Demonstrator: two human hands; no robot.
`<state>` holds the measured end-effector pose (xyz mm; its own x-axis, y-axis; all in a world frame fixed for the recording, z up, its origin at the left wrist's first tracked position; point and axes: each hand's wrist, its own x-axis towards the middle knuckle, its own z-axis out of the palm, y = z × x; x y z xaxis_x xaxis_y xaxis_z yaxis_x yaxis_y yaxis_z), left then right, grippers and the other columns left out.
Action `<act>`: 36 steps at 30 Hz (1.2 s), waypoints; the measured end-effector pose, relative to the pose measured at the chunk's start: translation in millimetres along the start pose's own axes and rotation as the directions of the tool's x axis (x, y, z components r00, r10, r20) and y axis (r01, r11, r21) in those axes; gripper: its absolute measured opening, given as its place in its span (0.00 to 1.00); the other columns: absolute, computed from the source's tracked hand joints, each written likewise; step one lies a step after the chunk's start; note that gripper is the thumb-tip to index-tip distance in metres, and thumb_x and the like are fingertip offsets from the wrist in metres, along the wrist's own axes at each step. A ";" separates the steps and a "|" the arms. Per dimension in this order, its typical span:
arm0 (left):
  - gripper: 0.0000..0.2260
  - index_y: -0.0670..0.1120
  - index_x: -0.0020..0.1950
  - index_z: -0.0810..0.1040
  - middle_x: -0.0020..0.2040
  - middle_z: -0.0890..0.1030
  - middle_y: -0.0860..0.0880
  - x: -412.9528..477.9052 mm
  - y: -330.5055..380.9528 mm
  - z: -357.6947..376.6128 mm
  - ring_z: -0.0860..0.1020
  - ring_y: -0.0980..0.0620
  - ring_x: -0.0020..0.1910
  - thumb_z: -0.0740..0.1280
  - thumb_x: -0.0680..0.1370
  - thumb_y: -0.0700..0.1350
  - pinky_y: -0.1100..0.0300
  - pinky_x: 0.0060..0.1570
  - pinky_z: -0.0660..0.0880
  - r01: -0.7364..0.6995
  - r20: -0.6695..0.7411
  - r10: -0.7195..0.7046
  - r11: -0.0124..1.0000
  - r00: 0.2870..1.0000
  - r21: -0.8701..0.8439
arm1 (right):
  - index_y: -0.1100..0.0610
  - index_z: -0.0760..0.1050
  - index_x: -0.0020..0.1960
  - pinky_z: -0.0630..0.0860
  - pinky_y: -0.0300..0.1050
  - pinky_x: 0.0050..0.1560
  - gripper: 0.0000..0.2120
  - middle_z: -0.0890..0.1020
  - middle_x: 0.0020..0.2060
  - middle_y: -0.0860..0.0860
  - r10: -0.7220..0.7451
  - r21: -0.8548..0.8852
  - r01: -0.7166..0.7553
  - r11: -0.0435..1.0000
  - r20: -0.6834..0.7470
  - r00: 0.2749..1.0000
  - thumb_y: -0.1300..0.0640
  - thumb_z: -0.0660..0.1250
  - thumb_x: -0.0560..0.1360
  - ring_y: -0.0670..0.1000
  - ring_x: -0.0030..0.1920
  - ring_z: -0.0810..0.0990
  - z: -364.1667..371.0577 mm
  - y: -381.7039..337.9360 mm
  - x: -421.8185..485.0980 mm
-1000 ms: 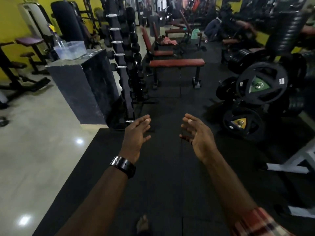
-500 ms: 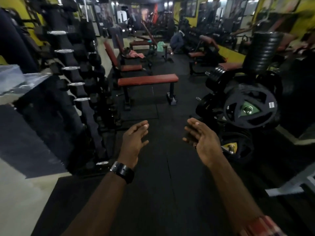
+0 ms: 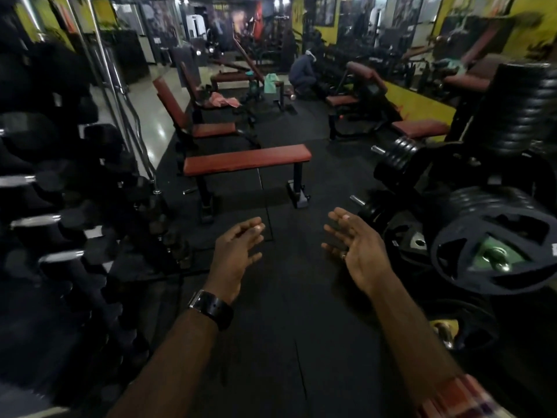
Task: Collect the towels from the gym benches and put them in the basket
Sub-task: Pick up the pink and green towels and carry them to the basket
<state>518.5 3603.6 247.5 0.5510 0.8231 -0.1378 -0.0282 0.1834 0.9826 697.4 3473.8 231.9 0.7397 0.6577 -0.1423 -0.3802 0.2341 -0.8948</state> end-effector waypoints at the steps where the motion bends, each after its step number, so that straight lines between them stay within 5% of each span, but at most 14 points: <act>1: 0.07 0.53 0.55 0.82 0.59 0.83 0.52 22.0 2.8 3.2 0.79 0.51 0.61 0.65 0.81 0.44 0.48 0.60 0.76 0.003 0.000 -0.003 1.000 1.000 -0.007 | 0.56 0.77 0.63 0.79 0.53 0.52 0.14 0.81 0.61 0.52 -0.003 -0.004 0.003 1.000 -0.006 1.000 0.55 0.60 0.80 0.54 0.60 0.80 5.9 -2.8 23.1; 11: 0.07 0.53 0.52 0.82 0.60 0.83 0.48 313.3 9.9 24.6 0.79 0.50 0.58 0.66 0.80 0.42 0.53 0.54 0.76 0.025 0.049 -0.023 0.999 0.999 -0.041 | 0.51 0.80 0.59 0.81 0.49 0.45 0.13 0.85 0.54 0.46 -0.043 -0.111 0.039 0.993 -0.030 0.999 0.52 0.63 0.78 0.50 0.58 0.82 58.2 12.4 297.2; 20: 0.06 0.52 0.53 0.81 0.61 0.82 0.48 578.1 58.4 68.1 0.78 0.50 0.58 0.66 0.80 0.43 0.53 0.52 0.76 0.061 0.159 -0.059 0.998 0.986 -0.011 | 0.53 0.80 0.59 0.79 0.54 0.52 0.12 0.85 0.54 0.47 -0.078 -0.053 0.071 0.996 -0.157 0.985 0.54 0.62 0.79 0.52 0.57 0.82 101.5 -21.6 520.5; 28: 0.06 0.49 0.55 0.79 0.48 0.81 0.55 777.8 65.3 164.5 0.78 0.59 0.48 0.65 0.81 0.42 0.57 0.51 0.75 0.059 0.242 -0.066 0.998 0.968 0.037 | 0.55 0.78 0.60 0.78 0.52 0.49 0.13 0.83 0.58 0.51 -0.079 0.004 0.085 0.996 -0.317 0.945 0.57 0.60 0.79 0.52 0.55 0.81 55.6 -42.6 699.3; 32: 0.11 0.46 0.62 0.79 0.50 0.80 0.55 890.2 64.4 227.8 0.78 0.57 0.50 0.66 0.80 0.43 0.55 0.54 0.74 0.059 0.270 -0.076 0.996 0.960 0.071 | 0.55 0.78 0.60 0.78 0.52 0.50 0.13 0.83 0.57 0.51 -0.057 0.025 0.071 0.997 -0.352 0.934 0.58 0.59 0.79 0.52 0.55 0.81 21.4 -64.7 818.7; 36: 0.08 0.50 0.58 0.80 0.55 0.81 0.54 990.0 72.5 288.3 0.78 0.57 0.55 0.66 0.80 0.43 0.53 0.55 0.75 0.059 0.271 -0.077 0.996 0.960 0.073 | 0.54 0.78 0.59 0.77 0.52 0.51 0.12 0.81 0.60 0.52 -0.064 0.018 0.074 0.997 -0.344 0.937 0.58 0.60 0.79 0.51 0.55 0.80 3.1 -98.6 934.2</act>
<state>1302.3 4276.8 218.1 0.7567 0.6301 -0.1743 0.0652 0.1925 0.9791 1424.2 4067.4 188.5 0.9082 0.3547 -0.2222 -0.3343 0.2953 -0.8950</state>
